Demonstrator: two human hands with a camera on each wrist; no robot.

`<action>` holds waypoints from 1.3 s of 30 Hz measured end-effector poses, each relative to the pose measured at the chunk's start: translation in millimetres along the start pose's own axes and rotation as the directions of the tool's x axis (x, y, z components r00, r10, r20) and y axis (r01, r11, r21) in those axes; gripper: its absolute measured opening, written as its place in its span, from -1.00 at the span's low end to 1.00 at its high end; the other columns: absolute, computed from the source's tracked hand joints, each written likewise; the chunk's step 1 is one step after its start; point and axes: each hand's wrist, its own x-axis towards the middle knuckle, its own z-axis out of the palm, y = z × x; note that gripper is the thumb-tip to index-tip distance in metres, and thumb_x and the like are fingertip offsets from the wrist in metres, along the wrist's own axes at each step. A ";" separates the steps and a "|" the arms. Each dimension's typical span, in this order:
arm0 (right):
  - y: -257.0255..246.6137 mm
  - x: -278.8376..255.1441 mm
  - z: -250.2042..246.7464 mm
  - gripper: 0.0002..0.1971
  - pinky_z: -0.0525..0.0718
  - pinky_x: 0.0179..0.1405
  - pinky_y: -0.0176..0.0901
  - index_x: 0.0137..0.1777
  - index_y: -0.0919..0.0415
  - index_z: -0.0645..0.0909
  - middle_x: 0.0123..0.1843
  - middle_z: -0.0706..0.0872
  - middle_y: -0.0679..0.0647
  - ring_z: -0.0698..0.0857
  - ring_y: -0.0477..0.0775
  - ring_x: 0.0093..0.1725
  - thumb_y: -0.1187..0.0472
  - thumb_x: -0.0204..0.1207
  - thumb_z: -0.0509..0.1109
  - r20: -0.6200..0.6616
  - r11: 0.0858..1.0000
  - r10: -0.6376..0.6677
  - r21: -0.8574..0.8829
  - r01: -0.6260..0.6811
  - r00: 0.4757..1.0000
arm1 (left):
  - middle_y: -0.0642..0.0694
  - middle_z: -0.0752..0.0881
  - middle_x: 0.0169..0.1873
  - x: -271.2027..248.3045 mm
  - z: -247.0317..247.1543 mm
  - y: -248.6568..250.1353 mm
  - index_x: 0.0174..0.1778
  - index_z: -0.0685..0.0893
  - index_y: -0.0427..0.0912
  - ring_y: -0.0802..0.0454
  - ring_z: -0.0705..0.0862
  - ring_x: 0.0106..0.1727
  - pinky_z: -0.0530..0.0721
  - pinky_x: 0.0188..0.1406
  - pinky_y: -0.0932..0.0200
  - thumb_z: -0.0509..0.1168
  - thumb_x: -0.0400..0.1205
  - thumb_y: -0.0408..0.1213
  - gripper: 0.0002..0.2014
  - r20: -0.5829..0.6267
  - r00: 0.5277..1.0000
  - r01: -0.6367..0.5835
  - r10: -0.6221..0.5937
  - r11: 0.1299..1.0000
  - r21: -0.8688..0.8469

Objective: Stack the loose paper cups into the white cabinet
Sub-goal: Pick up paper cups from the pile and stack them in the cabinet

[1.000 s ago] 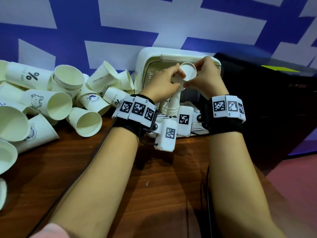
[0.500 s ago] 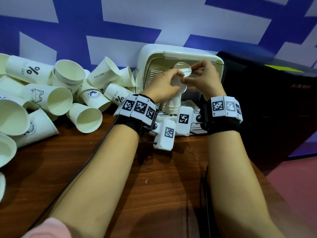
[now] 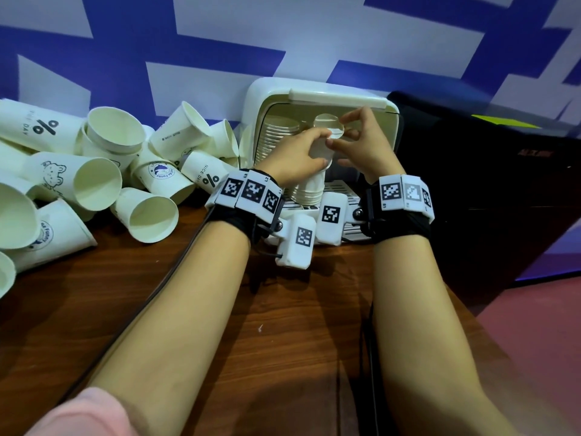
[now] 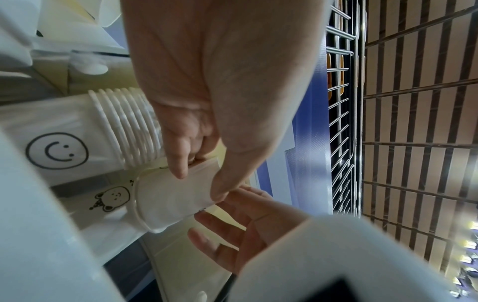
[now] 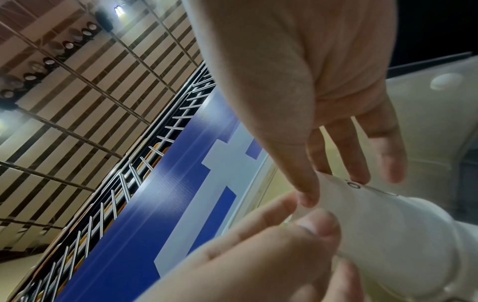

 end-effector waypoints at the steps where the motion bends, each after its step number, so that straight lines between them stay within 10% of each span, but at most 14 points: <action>1: 0.7 0.4 0.1 -0.59 0.74 0.13 0.22 -0.05 -0.20 0.41 0.19 0.70 0.10 0.70 0.09 0.23 0.18 0.38 0.61 -0.004 1.000 -0.010 -0.007 0.010 1.000 | -0.13 0.55 0.42 1.0 0.4 -0.5 0.57 0.38 -0.01 -0.04 0.56 0.36 0.51 0.24 0.23 0.32 0.64 -0.24 -0.45 0.006 1.000 0.002 -0.002 1.000 -0.003; 13: 11.2 8.9 5.5 -0.36 0.50 0.42 -0.04 0.63 0.11 0.33 0.56 0.50 0.01 0.60 -0.19 0.26 0.28 0.57 0.43 0.156 0.991 -0.056 -0.115 0.075 0.986 | -0.19 0.39 0.57 7.3 4.1 -5.7 0.68 0.14 -0.03 -0.12 0.43 0.52 0.44 0.47 0.05 0.25 0.67 -0.24 -0.34 0.019 0.996 0.080 -0.082 0.994 0.079; 25: 11.4 -0.2 9.8 -0.41 0.68 0.27 0.14 0.68 -0.03 0.18 0.35 0.66 0.12 0.69 0.19 0.27 0.21 0.69 0.23 0.308 0.929 0.187 -0.365 -0.066 0.933 | -0.21 0.48 0.47 1.7 6.2 1.0 0.67 0.13 -0.18 -0.11 0.50 0.42 0.43 0.14 0.22 0.21 0.71 -0.25 -0.39 0.077 0.982 0.165 -0.174 0.980 0.107; 39: -4.4 -2.2 6.2 -0.24 0.68 0.26 0.22 0.71 -0.17 -0.06 0.45 0.57 0.15 0.68 0.19 0.27 0.21 0.66 0.30 0.376 0.901 0.286 -0.419 -0.113 0.882 | -0.22 0.35 0.58 -0.9 2.3 9.3 0.66 0.18 -0.16 -0.12 0.42 0.53 0.43 0.48 0.04 0.20 0.72 -0.26 -0.41 0.137 0.967 0.215 -0.215 0.976 0.021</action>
